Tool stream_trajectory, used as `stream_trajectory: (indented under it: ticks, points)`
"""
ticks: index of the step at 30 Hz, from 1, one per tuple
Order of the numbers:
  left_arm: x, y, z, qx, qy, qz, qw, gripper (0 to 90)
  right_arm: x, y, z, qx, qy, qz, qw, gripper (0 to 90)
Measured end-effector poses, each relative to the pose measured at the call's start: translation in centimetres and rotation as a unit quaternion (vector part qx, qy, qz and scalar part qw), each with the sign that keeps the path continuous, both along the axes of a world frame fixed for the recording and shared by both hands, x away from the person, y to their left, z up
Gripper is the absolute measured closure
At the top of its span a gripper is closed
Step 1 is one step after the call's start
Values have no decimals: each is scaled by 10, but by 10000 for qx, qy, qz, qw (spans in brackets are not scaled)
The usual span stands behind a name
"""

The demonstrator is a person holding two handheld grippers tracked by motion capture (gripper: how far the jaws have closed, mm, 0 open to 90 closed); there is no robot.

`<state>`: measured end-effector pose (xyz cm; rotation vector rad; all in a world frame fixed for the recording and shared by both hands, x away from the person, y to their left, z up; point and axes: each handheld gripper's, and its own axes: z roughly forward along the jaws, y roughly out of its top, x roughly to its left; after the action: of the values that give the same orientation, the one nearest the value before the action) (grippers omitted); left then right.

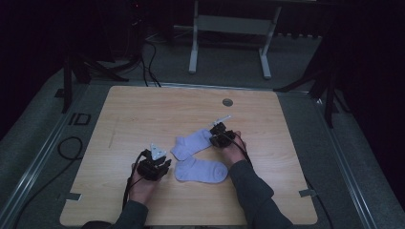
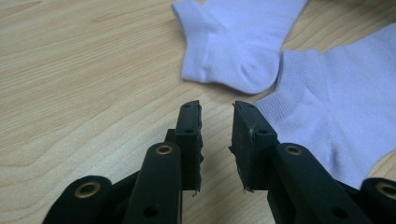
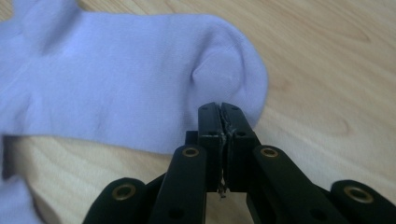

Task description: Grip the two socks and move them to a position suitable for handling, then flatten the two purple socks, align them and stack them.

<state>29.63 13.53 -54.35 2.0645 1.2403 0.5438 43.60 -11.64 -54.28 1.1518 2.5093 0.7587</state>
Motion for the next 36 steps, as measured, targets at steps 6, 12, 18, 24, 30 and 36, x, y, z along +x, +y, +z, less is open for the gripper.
stream_trajectory:
  ticks: [6,12,18,24,30,36]
  points:
    - [0,-1,-1,5,13,-11,10000,726,-12,-17,-1,83,-32,-220,9997,871]
    - [0,-1,-1,37,37,-38,10000,723,-18,-33,-1,134,2,-337,9993,870]
    - [0,-2,-2,20,39,-25,10000,723,-28,-43,-2,241,1,-402,9989,860]
    - [0,-1,-2,22,31,-16,10000,721,-43,-51,-3,319,32,-403,9987,845]
    - [-1,-2,-2,32,44,-39,10000,720,-56,-53,-2,321,104,-281,9990,826]
    - [-2,-3,-2,41,44,-52,10000,720,-67,-54,1,373,235,-50,9990,793]
